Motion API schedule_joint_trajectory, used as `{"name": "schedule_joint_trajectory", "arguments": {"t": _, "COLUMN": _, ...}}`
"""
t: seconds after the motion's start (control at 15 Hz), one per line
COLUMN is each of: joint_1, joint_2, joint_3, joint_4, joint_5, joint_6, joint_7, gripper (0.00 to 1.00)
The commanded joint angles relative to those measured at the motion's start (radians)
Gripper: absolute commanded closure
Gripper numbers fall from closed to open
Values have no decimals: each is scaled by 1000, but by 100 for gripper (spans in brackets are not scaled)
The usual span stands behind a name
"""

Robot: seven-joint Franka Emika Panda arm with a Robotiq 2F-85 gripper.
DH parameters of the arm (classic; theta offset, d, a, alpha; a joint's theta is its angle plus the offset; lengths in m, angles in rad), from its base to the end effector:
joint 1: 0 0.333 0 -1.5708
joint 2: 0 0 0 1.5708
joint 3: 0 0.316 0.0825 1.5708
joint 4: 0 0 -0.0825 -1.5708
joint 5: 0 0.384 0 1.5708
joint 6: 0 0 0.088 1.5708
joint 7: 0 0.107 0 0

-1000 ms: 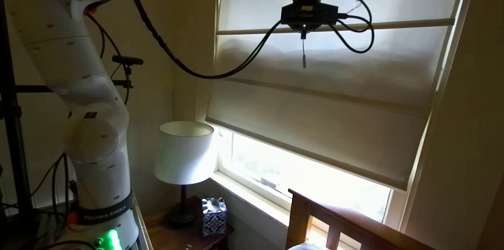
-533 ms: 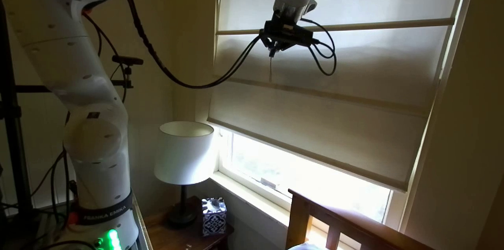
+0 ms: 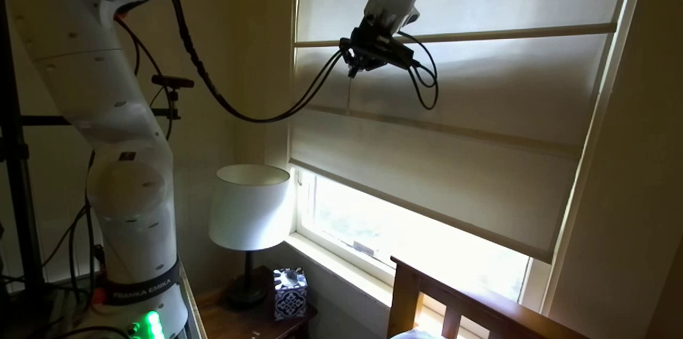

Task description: Close the blinds.

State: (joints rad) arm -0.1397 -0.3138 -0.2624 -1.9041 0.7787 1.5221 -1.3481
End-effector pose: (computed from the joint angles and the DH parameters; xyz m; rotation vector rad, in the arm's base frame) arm 0.4369 -0.1227 0.6540 -2.1378 -1.1258 -0.7836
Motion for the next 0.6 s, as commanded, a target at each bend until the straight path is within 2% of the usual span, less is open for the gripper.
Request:
{"name": "schedule_joint_trajectory", "arguments": {"t": 0.0, "joint_1": -1, "joint_2": 2, "joint_3": -1, "joint_4": 4, "joint_5": 0, "joint_6": -3, "joint_7": 0, "gripper": 99}}
{"name": "schedule_joint_trajectory", "arguments": {"t": 0.13, "joint_1": 26, "joint_2": 31, "joint_3": 17, "joint_4": 4, "joint_5": -17, "joint_6": -75, "joint_7": -1, "gripper": 99}}
{"name": "schedule_joint_trajectory", "arguments": {"t": 0.53, "joint_1": 76, "joint_2": 59, "joint_3": 66, "joint_4": -56, "joint_5": 64, "joint_6": -131, "joint_7": -29, "gripper": 99}}
